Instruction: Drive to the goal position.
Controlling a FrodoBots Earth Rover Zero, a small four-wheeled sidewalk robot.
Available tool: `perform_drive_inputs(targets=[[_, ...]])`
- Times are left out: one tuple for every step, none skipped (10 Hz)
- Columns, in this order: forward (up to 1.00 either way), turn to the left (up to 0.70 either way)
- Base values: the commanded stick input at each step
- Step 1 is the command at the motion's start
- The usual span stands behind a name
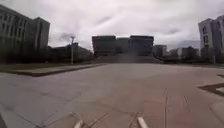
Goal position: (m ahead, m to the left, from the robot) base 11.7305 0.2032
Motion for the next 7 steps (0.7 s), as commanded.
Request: perform_drive_inputs(targets=[[1.00,0.00],[1.00,0.00],[1.00,0.00],[1.00,0.00],[1.00,0.00],[1.00,0.00],[1.00,0.00]])
